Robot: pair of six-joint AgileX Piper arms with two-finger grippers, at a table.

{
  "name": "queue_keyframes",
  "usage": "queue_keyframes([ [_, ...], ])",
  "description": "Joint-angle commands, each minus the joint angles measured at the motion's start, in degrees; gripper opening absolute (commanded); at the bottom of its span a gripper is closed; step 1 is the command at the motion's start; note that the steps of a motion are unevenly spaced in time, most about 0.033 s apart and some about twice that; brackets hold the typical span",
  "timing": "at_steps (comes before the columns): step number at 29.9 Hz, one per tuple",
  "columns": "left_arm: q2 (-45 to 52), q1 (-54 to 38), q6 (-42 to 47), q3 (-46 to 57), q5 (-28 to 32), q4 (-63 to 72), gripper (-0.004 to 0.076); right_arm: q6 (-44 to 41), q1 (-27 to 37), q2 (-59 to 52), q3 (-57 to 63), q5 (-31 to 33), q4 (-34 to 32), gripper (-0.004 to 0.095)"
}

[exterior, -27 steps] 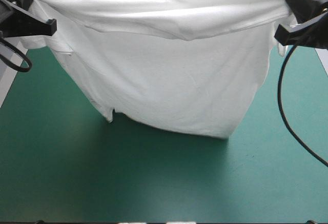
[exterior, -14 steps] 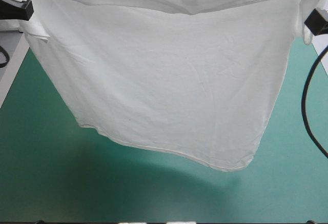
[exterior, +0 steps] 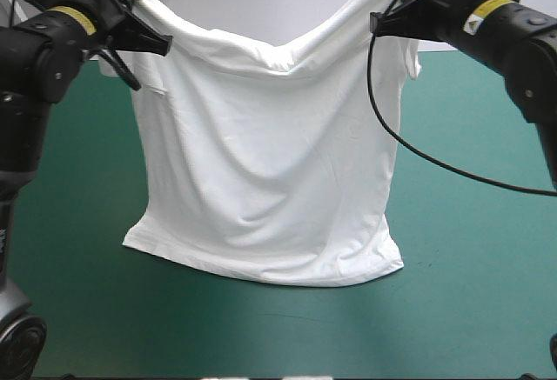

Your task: Fold the cloth

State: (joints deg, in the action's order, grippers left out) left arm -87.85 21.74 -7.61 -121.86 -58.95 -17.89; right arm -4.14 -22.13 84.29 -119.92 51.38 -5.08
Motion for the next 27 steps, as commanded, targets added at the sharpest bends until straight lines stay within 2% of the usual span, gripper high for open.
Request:
queue_keyframes([
  [1,-1.37,-3.62,1.64,1.96,10.43,5.00,-0.0009,0.43,-0.07,2.95,-1.35,-8.16,-2.84,-0.0018],
  [4,-6.15,-10.19,-0.43,2.75,13.75,18.50,-0.0009,-0.66,0.06,8.60,-1.35,-10.72,-5.54,-0.0019],
  [7,-11.24,-14.58,-3.06,2.75,16.01,27.82,-0.0009,-2.84,1.24,14.38,-1.35,-13.78,-5.42,-0.0019],
  [10,-16.05,-16.05,-3.28,2.75,18.39,30.22,-0.0009,-4.98,2.09,19.82,-1.35,-17.36,-4.70,-0.0019],
  [15,-23.28,-16.18,-3.28,2.75,22.55,29.53,0.0006,-5.35,2.09,26.55,-1.35,-18.26,-4.68,-0.0004],
  [17,-25.49,-16.18,-3.03,2.75,23.93,30.14,0.0079,-6.90,2.18,28.25,-1.35,-18.03,-4.58,0.0103],
  [19,-27.25,-16.18,-2.66,2.75,24.23,31.33,0.0236,-6.92,2.57,29.32,-1.46,-16.83,-4.23,0.0337],
  [22,-28.07,-16.18,-2.78,2.75,22.55,31.51,0.0533,-6.92,2.70,29.10,-1.53,-13.75,-4.85,0.0735],
  [24,-27.48,-16.18,-3.60,2.09,18.77,30.89,0.0647,-7.14,2.70,27.32,-1.53,-11.04,-5.26,0.0917],
  [25,-26.92,-16.18,-3.70,1.28,15.86,29.71,0.0675,-7.14,2.70,25.88,-1.53,-9.48,-5.38,0.0943],
  [27,-25.58,-16.18,-3.59,-0.83,9.22,26.95,0.0676,-7.14,2.70,22.64,-1.53,-6.38,-6.13,0.0925],
])
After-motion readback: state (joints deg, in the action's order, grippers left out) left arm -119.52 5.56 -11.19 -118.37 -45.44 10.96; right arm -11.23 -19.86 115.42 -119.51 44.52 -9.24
